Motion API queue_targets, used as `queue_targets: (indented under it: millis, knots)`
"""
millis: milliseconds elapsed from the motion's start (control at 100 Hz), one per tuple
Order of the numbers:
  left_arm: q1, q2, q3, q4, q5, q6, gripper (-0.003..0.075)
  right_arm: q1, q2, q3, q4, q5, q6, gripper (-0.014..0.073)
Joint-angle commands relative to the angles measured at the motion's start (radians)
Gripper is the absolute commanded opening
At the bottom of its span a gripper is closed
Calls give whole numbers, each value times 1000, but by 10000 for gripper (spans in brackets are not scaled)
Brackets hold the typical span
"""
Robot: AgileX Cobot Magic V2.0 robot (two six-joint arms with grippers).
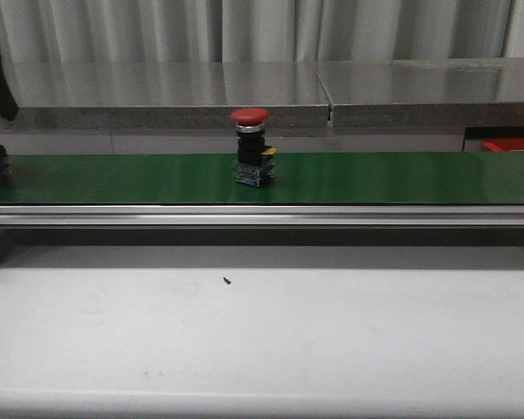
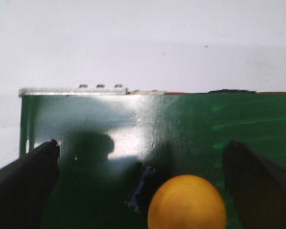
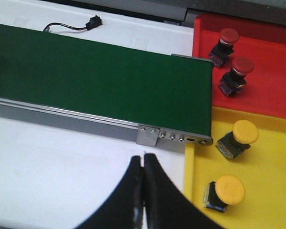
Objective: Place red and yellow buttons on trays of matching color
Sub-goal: 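Set the yellow-capped button on the belt start and release it, then lift the left gripper away from the belt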
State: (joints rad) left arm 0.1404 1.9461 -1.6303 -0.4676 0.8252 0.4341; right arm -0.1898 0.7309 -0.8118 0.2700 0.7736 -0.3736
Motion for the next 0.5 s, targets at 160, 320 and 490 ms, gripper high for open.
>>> queue_targets:
  millis: [160, 320, 490]
  knots:
    - [-49, -203, -24, -121, -94, 82, 637, 2, -5, -25, 7, -57, -10, -68]
    - [-92, -357, 60, -123, -148, 116, 620, 2, -5, -25, 7, -57, -10, -68]
    - [-150, -586, 285, -123, -251, 151, 585, 2, -5, -25, 7, -57, -10, -68]
